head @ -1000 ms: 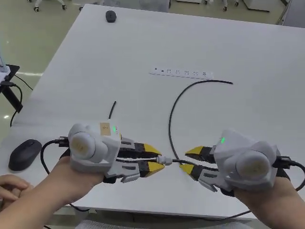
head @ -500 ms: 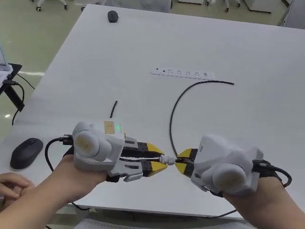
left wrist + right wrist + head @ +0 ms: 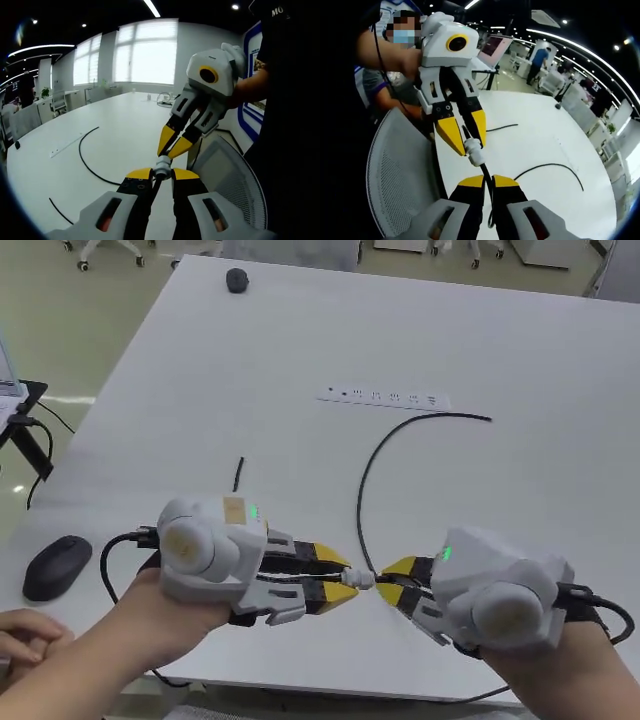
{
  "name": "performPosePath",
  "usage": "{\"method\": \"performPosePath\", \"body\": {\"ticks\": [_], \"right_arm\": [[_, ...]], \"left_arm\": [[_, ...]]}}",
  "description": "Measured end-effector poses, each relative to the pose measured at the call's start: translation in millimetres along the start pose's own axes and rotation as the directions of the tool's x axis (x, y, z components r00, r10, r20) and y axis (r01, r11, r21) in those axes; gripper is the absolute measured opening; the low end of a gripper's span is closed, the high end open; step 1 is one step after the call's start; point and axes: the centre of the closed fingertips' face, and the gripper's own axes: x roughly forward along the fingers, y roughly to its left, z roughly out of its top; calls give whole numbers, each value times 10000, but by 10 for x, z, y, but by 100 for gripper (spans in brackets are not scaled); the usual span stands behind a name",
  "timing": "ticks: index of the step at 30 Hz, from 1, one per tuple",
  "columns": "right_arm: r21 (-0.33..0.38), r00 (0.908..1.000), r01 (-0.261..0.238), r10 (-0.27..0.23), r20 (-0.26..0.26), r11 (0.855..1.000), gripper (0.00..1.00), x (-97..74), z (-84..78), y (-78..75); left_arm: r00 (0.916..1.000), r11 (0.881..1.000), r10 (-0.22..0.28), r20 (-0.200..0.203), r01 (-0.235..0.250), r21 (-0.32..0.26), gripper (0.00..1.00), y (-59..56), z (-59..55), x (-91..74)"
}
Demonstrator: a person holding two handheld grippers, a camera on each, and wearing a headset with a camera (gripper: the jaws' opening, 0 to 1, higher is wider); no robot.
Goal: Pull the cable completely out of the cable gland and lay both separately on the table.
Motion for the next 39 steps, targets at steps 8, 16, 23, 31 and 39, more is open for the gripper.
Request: {"method": "performPosePath", "body": {"ticks": [8,16,23,31,39], "right_arm": [[1551,9991,95,-156,383,9878,0,-65,-126,-155],[3135,9978,95,-297,598,9495,0,-56,-306,-206],[4319,9974,372,-603,399,9012,0,-48,-467,-272],[4525,9969,778,-762,-217,8884,0,-28,-584,-258],[4074,9962,822,-869,-71,9096,2,-91,-542,-240]], "left_arm": [[10000,10000,37,84,-38,62,15,17,62,5],[10000,9999,54,-64,-53,148,15,10,45,21],[9999,9999,140,4,-140,49,15,9,50,28],[9997,9994,247,29,-246,-244,15,5,23,44],[9994,9990,350,45,-348,-278,15,9,29,18]]}}
